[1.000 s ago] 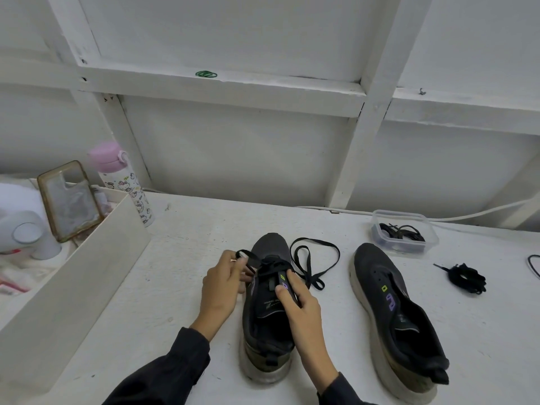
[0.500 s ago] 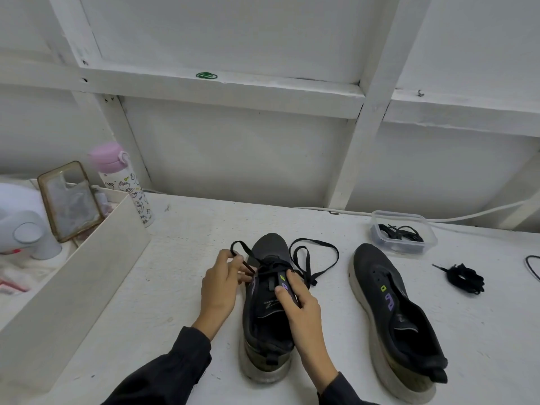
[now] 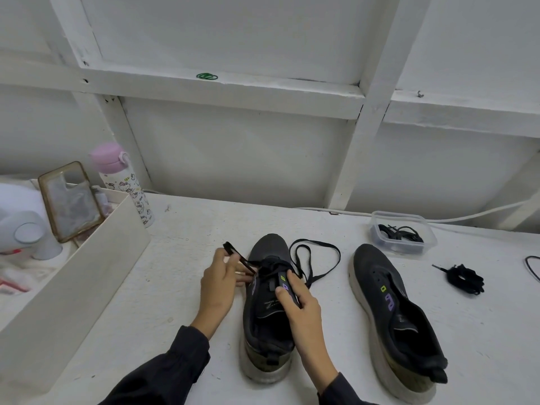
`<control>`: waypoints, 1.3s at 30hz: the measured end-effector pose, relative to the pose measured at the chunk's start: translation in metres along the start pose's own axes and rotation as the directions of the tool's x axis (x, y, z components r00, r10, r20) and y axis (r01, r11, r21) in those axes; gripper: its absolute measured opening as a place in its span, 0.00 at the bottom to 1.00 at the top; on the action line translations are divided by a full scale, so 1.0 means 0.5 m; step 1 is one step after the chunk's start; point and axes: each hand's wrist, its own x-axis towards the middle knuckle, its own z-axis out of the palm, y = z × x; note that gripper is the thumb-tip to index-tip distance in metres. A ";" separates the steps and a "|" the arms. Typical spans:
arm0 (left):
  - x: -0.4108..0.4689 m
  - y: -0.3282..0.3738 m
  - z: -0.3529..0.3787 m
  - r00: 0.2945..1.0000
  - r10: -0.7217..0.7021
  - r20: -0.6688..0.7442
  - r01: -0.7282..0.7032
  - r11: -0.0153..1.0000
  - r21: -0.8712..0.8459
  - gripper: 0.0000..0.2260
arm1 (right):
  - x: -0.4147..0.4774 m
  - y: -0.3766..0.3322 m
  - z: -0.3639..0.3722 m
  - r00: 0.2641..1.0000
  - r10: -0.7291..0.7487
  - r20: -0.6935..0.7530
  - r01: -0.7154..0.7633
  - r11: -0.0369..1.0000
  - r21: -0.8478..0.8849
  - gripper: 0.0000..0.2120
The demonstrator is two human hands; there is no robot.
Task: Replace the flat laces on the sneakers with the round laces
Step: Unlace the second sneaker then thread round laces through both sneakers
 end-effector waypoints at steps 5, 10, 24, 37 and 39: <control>-0.010 -0.006 0.000 0.999 0.010 0.039 -0.009 0.999 -0.031 0.04 | 0.001 0.003 0.001 1.000 0.002 -0.003 -0.002 1.000 0.010 0.24; -0.021 -0.026 0.011 0.986 0.091 0.142 -0.116 0.977 0.180 0.05 | 0.002 0.004 0.001 1.000 -0.011 -0.003 0.011 1.000 -0.002 0.24; -0.009 -0.013 0.001 0.986 -0.003 0.166 -0.004 0.999 0.039 0.06 | 0.000 0.004 0.001 1.000 -0.021 -0.006 0.021 1.000 0.021 0.23; -0.008 0.007 0.010 0.992 -0.027 -0.126 0.005 0.986 -0.167 0.08 | 0.001 0.006 0.000 1.000 -0.019 -0.013 0.019 1.000 0.009 0.24; -0.017 -0.005 0.017 0.998 -0.033 -0.051 0.029 0.996 -0.085 0.08 | 0.000 0.006 0.000 1.000 -0.016 -0.016 0.016 1.000 0.013 0.24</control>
